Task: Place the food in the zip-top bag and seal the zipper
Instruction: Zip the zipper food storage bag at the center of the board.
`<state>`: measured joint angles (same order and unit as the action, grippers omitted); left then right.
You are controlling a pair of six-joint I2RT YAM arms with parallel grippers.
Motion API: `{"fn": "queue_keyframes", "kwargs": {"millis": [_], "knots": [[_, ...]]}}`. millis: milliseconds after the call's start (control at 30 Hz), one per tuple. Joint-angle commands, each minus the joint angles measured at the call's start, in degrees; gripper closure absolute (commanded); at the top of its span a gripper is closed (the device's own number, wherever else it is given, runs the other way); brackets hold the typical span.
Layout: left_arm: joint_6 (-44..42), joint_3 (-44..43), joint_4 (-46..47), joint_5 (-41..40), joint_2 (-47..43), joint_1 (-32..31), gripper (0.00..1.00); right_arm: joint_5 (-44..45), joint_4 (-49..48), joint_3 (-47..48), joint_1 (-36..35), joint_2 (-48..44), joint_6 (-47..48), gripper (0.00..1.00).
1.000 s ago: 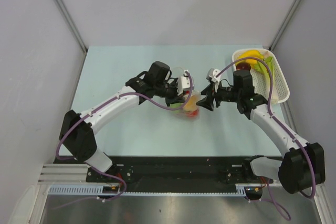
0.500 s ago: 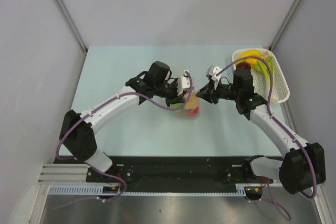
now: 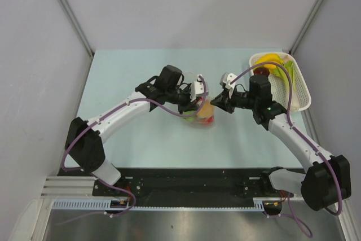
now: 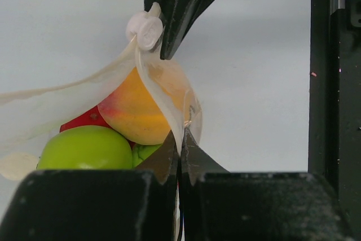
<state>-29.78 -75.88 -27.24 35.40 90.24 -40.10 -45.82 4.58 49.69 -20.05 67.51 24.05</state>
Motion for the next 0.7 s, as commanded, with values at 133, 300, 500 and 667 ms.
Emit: {"fn": "queue_keyframes", "kwargs": {"millis": [133,300,500,667], "knots": [[-0.7,-2.6,1.8,4.2,-0.9,0.7,0.96,0.7,-0.8,0.1,-0.5,0.3,0.4,1.00],[-3.4,-3.8,1.1,4.3,-2.1,0.7,0.60,0.4,-2.6,0.1,-0.4,0.0,-0.1,1.00],[-7.4,-6.6,7.8,6.0,-4.4,1.2,0.41,-1.3,-2.1,0.1,-0.6,-1.0,1.8,1.00],[-14.7,-12.1,2.5,9.5,-0.7,-0.4,0.47,-1.2,-2.6,0.1,-0.8,-1.3,1.9,1.00]]}}
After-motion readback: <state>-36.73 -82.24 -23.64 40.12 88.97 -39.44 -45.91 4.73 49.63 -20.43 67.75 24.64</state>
